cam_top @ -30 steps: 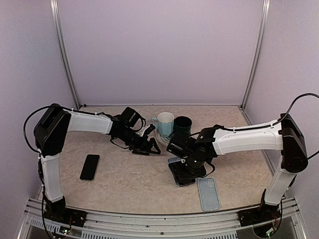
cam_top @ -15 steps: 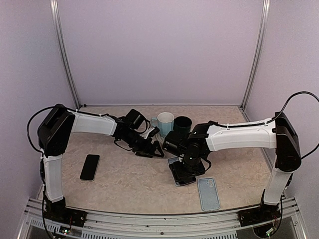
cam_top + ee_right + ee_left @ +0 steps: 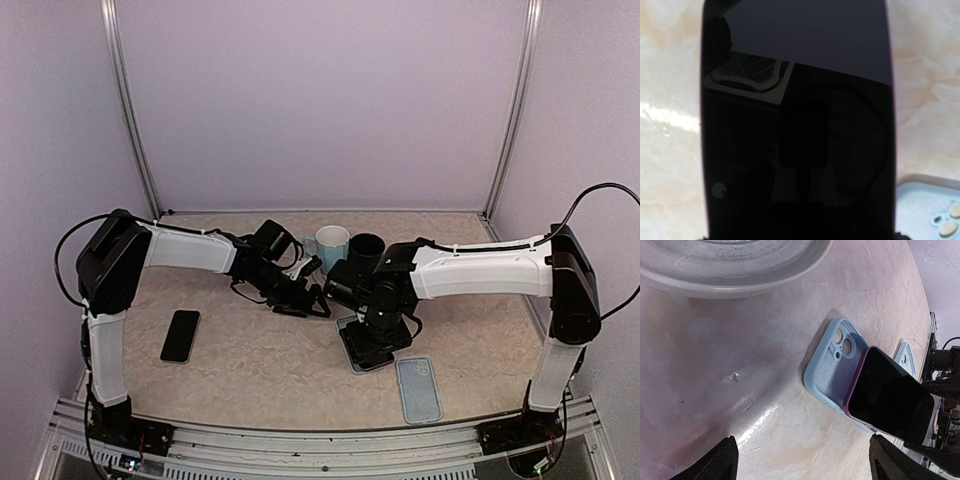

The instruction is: Put the phone into the phone case

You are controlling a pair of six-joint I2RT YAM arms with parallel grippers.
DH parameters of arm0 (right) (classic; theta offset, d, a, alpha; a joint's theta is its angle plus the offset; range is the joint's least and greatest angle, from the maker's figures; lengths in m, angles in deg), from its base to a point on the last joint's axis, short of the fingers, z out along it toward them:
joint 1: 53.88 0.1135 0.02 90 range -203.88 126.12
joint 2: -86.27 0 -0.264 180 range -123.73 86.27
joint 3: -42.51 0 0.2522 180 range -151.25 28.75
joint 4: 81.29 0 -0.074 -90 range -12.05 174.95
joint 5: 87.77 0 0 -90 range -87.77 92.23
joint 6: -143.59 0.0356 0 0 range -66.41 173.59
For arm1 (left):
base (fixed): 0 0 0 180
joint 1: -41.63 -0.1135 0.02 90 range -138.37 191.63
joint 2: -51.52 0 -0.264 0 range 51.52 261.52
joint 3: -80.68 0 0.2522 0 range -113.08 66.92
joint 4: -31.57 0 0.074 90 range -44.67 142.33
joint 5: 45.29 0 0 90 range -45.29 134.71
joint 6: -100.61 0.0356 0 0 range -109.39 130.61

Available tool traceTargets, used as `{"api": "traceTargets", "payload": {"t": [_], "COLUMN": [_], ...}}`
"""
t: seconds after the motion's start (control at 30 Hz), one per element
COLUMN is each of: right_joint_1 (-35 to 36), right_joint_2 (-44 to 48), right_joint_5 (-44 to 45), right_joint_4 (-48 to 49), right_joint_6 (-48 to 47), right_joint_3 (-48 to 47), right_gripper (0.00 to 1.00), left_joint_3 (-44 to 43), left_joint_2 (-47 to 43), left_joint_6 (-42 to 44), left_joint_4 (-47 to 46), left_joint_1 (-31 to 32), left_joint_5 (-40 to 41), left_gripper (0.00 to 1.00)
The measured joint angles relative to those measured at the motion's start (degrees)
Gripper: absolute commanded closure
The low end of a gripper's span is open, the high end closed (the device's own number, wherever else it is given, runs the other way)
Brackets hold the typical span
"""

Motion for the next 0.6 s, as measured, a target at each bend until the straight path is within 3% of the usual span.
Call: {"api": "traceTargets", "payload": {"t": [0.6], "right_joint_1": [-0.6], "right_joint_2": [-1.8], "right_joint_5": [0.0], "right_joint_4": [-0.2], "right_joint_6": [-0.5], "right_joint_3": [0.0], "right_gripper": [0.61], "left_joint_3": [-1.8], "left_joint_2": [1.0], "left_joint_6": [0.2], "left_joint_4": [0.6], "left_joint_1": [1.7], "left_joint_5": [0.8], "left_gripper": [0.11]}}
